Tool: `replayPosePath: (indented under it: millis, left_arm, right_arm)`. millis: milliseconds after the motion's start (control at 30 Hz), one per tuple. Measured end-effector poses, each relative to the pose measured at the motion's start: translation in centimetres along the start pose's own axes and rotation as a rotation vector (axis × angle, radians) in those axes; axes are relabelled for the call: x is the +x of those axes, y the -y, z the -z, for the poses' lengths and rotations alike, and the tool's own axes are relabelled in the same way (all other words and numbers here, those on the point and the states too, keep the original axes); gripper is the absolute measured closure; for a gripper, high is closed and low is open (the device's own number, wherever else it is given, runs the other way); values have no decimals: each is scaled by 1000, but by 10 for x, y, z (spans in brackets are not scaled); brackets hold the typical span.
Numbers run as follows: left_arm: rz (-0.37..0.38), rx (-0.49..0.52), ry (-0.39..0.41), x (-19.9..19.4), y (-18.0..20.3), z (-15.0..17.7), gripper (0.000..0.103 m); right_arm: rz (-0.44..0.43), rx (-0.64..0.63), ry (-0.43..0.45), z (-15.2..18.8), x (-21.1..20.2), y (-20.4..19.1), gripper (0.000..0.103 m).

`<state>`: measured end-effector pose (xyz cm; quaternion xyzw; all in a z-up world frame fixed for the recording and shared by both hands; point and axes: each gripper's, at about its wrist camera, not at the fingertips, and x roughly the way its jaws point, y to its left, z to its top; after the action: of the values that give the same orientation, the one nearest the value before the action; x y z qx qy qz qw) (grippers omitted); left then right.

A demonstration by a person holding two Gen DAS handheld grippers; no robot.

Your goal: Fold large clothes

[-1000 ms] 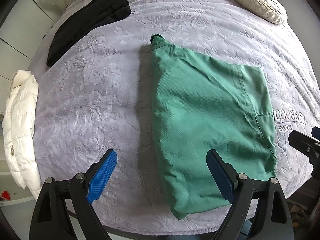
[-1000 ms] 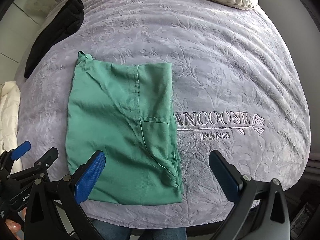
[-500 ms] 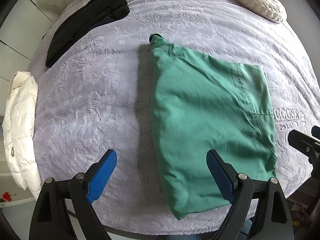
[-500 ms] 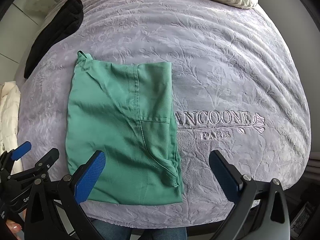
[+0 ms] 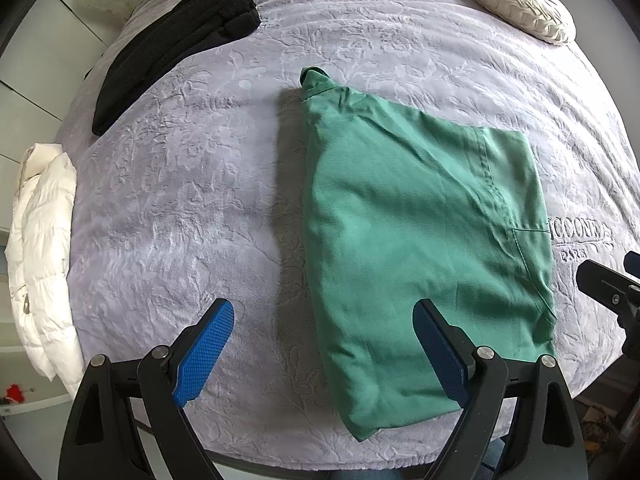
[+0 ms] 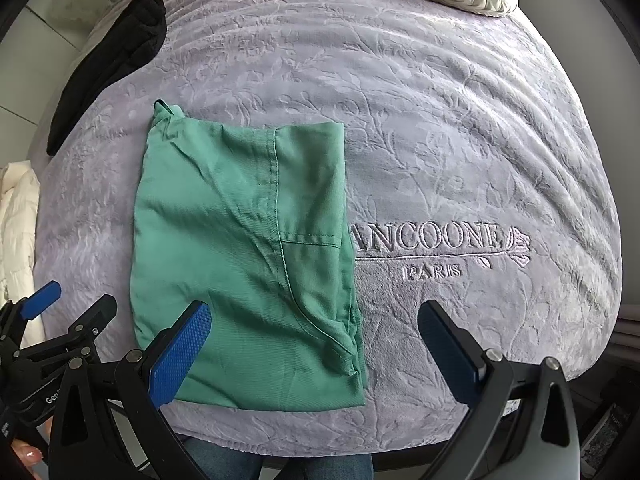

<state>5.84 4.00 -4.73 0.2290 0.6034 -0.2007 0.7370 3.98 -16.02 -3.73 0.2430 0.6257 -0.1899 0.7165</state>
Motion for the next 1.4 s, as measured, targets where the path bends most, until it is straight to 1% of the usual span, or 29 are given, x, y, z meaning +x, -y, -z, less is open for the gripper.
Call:
replayPosePath:
  millis: [300, 1400]
  left_arm:
    - [0, 1, -2, 1, 0, 0, 11]
    - [-6, 4, -7, 3, 0, -3, 11]
  right_arm:
    - [2, -11, -4, -4, 2, -2, 0]
    - [0, -10, -10, -4, 5, -2, 0]
